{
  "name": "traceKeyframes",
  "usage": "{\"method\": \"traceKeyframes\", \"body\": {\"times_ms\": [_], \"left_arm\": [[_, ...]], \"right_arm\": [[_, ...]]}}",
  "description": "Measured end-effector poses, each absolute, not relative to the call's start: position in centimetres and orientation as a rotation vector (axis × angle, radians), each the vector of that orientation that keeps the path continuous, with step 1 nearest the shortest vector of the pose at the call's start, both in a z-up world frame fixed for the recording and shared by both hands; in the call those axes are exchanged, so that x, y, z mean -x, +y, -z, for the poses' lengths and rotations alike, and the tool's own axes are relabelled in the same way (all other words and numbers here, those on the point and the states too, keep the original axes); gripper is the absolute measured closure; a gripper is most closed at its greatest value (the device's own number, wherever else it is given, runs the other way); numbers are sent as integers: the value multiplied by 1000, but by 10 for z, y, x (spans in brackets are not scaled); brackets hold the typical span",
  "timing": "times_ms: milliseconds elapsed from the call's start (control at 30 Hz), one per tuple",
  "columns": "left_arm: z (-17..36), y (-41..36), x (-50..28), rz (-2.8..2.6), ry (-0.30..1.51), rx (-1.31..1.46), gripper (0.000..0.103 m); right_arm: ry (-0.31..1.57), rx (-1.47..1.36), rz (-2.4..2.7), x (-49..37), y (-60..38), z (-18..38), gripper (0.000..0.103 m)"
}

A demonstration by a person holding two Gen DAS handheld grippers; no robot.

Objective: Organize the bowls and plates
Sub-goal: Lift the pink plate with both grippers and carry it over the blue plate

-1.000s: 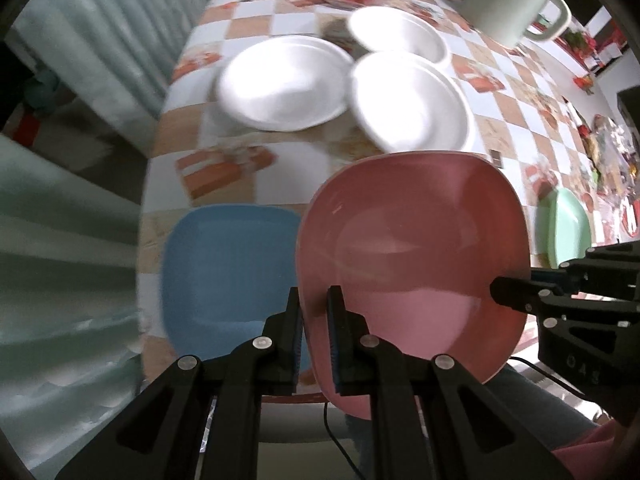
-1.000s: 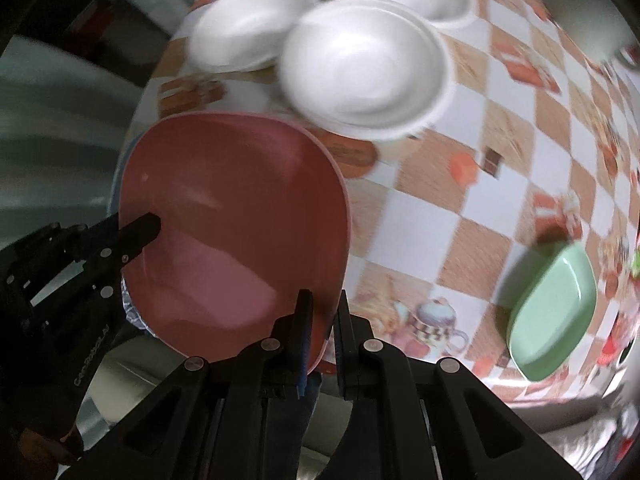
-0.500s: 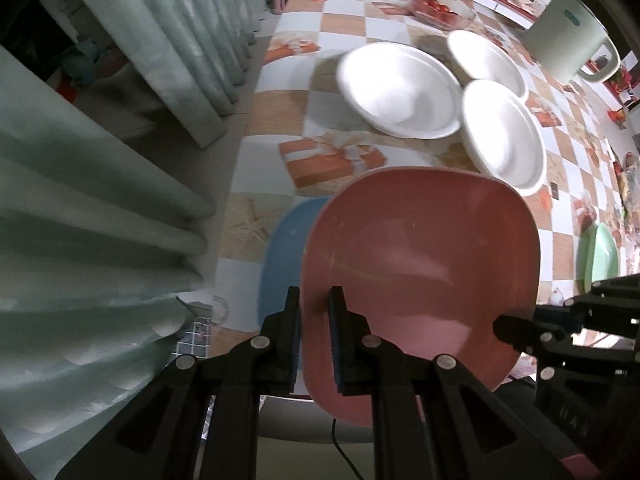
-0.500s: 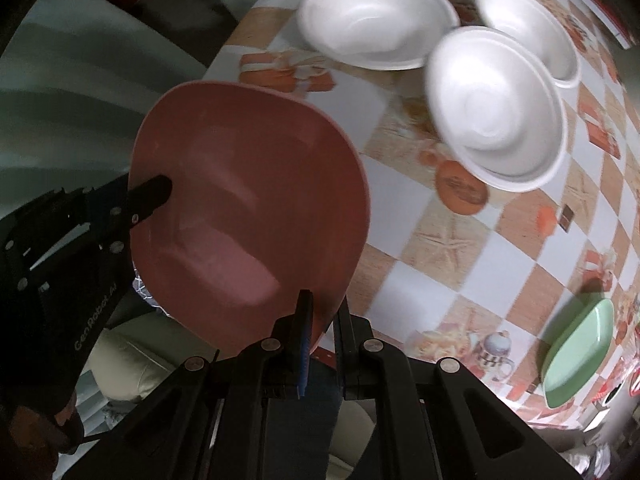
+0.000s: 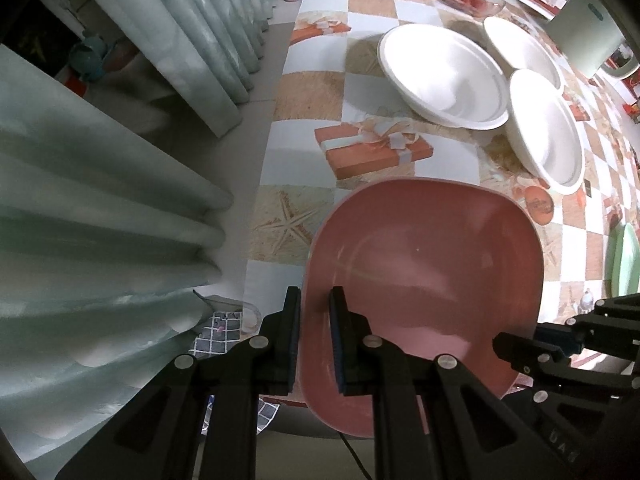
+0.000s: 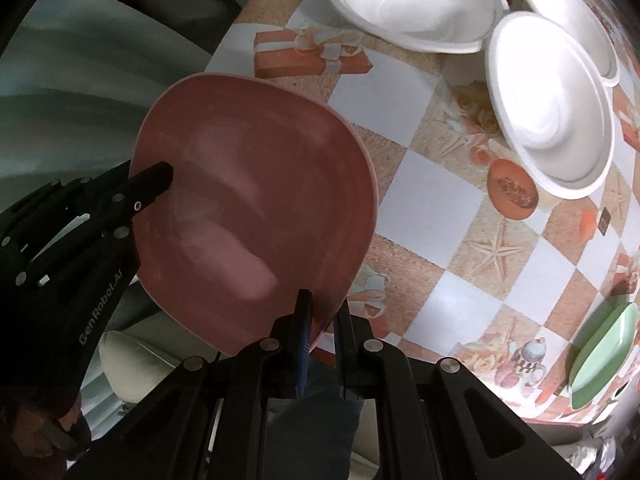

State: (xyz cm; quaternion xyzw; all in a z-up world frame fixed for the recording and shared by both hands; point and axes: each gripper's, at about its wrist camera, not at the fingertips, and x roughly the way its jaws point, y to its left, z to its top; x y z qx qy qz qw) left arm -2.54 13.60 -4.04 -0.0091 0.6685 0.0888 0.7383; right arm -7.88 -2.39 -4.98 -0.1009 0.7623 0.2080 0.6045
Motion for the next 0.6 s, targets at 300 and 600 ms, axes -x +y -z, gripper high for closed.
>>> {"method": "traceKeyframes", "body": {"times_ms": [300, 600], "left_arm": [[52, 138, 28, -201, 1475, 12, 87], [44, 129, 34, -199, 1416, -1, 23]], "right_arm": [[1799, 177, -475, 73, -26, 70, 92], [1774, 170, -494, 68, -41, 59, 56]]}}
